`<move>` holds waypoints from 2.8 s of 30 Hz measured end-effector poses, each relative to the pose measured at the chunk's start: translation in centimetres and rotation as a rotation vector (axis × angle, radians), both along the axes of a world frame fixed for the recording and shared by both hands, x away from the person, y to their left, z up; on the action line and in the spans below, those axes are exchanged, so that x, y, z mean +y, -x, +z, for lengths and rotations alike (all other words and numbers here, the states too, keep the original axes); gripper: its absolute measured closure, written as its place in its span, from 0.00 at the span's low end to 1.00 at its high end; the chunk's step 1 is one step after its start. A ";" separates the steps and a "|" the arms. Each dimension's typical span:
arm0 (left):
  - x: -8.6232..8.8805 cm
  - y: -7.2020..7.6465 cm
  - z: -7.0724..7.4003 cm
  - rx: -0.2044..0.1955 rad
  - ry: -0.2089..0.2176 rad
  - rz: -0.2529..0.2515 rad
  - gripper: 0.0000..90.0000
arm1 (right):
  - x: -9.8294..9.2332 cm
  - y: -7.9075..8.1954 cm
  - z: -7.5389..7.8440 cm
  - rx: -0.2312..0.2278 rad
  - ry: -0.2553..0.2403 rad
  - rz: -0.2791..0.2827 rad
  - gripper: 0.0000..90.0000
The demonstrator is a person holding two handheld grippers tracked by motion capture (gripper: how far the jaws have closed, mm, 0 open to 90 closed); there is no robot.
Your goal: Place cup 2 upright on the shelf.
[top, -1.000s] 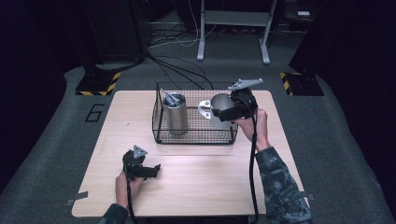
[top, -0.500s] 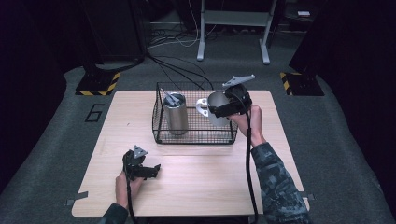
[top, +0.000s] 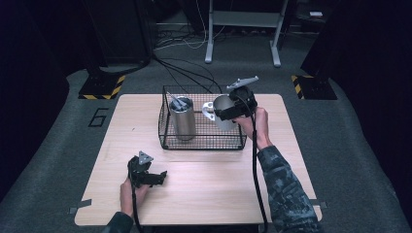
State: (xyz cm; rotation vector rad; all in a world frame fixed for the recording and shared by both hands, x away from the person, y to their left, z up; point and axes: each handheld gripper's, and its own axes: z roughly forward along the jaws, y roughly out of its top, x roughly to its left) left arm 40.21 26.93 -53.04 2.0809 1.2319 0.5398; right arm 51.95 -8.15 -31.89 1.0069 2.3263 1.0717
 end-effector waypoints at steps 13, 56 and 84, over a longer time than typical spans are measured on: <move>0.0 0.0 0.0 0.001 0.000 -0.001 0.00 | 0.6 -1.2 -1.0 0.015 0.020 -0.029 0.06; 0.0 0.0 0.0 -0.002 0.005 0.004 0.00 | 2.1 -5.4 -6.0 0.103 0.057 -0.097 0.06; -0.1 0.0 -0.1 -0.008 0.016 0.013 0.00 | 3.2 -6.5 -8.5 0.174 0.056 -0.108 0.06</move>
